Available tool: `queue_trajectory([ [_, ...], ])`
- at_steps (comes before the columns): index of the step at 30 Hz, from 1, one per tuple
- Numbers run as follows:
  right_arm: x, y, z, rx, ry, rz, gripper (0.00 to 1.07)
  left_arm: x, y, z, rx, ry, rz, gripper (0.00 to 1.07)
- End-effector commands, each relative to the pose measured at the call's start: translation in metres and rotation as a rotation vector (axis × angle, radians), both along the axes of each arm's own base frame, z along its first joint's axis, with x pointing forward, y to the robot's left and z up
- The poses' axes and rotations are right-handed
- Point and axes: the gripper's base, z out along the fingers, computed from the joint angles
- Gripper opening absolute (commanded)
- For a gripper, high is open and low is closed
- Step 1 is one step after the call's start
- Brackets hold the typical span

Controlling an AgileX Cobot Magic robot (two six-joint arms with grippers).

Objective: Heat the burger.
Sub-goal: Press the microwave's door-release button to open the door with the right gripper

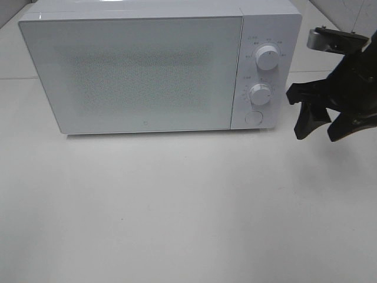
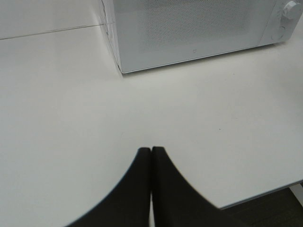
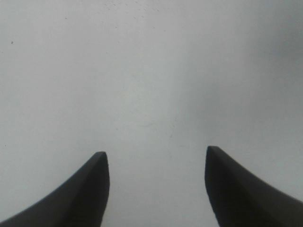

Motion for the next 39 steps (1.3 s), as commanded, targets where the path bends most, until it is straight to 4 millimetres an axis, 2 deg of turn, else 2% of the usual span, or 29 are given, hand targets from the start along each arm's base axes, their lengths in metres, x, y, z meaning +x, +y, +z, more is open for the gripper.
queue_trajectory([
  [1,-0.003,-0.011,0.003,0.011,0.041,-0.016,0.56,-0.002,0.0,0.001,-0.019,-0.03,0.004,0.0],
  [4,-0.005,-0.02,0.005,0.004,0.056,-0.033,0.56,-0.002,0.0,0.001,-0.019,-0.03,0.004,0.0],
  [6,-0.014,-0.027,0.019,-0.02,0.041,-0.041,0.56,-0.002,0.0,0.001,-0.019,-0.03,0.004,0.0],
  [9,-0.017,-0.029,0.024,-0.03,0.031,-0.039,0.56,-0.002,0.0,0.001,-0.019,-0.03,0.004,0.0],
  [11,-0.038,-0.032,0.04,-0.047,-0.014,-0.045,0.56,-0.002,0.0,0.001,-0.019,-0.03,0.004,0.0],
  [12,-0.038,-0.032,0.04,-0.047,-0.014,-0.045,0.56,-0.002,0.0,0.001,-0.019,-0.03,0.004,0.0],
  [14,-0.06,-0.033,0.047,-0.048,-0.04,-0.044,0.56,-0.002,0.0,0.001,-0.019,-0.03,0.004,0.0],
  [15,-0.06,-0.033,0.047,-0.048,-0.04,-0.044,0.56,-0.002,0.0,0.001,-0.019,-0.03,0.004,0.0],
  [16,-0.075,-0.034,0.049,-0.046,-0.05,-0.043,0.56,-0.002,0.0,0.001,-0.019,-0.03,0.004,0.0],
  [17,-0.075,-0.034,0.049,-0.046,-0.05,-0.043,0.56,-0.002,0.0,0.001,-0.019,-0.03,0.004,0.0],
  [18,-0.084,-0.035,0.051,-0.046,-0.054,-0.042,0.56,-0.002,0.0,0.001,-0.019,-0.03,0.004,0.0],
  [19,-0.1,-0.036,0.054,-0.044,-0.066,-0.039,0.56,-0.002,0.0,0.001,-0.019,-0.03,0.004,0.0],
  [20,-0.1,-0.036,0.054,-0.044,-0.066,-0.039,0.56,-0.002,0.0,0.001,-0.019,-0.03,0.004,0.0],
  [21,-0.109,-0.036,0.055,-0.043,-0.07,-0.039,0.56,-0.002,0.0,0.001,-0.019,-0.03,0.004,0.0],
  [22,-0.127,-0.037,0.058,-0.037,-0.069,-0.051,0.56,-0.002,0.0,0.001,-0.019,-0.03,0.004,0.0],
  [23,-0.127,-0.037,0.058,-0.037,-0.069,-0.051,0.56,-0.002,0.0,0.001,-0.019,-0.03,0.004,0.0],
  [25,-0.154,-0.039,0.057,-0.034,-0.061,-0.053,0.56,-0.002,0.0,0.001,-0.019,-0.03,0.004,0.0],
  [27,-0.161,-0.039,0.056,-0.033,-0.063,-0.052,0.56,-0.002,0.0,0.001,-0.019,-0.03,0.004,0.0],
  [28,-0.178,-0.04,0.056,-0.031,-0.083,-0.05,0.56,-0.002,0.0,0.001,-0.019,-0.03,0.004,0.0],
  [29,-0.178,-0.04,0.056,-0.031,-0.083,-0.05,0.56,-0.002,0.0,0.001,-0.019,-0.03,0.004,0.0],
  [30,-0.193,-0.041,0.055,-0.028,-0.113,-0.049,0.56,-0.002,0.0,0.001,-0.019,-0.03,0.004,0.0],
  [31,-0.193,-0.041,0.055,-0.028,-0.113,-0.049,0.56,-0.002,0.0,0.001,-0.019,-0.03,0.004,0.0],
  [32,-0.205,-0.042,0.052,-0.027,-0.149,-0.045,0.56,-0.002,0.0,0.001,-0.019,-0.03,0.004,0.0],
  [34,-0.211,-0.042,0.05,-0.027,-0.161,-0.043,0.56,-0.002,0.0,0.001,-0.019,-0.03,0.004,0.0],
  [36,-0.226,-0.044,0.046,-0.028,-0.228,-0.038,0.56,-0.002,0.0,0.001,-0.019,-0.03,0.004,0.0],
  [39,-0.236,-0.045,0.052,-0.023,-0.33,-0.033,0.56,-0.002,0.0,0.001,-0.019,-0.03,0.004,0.0],
])
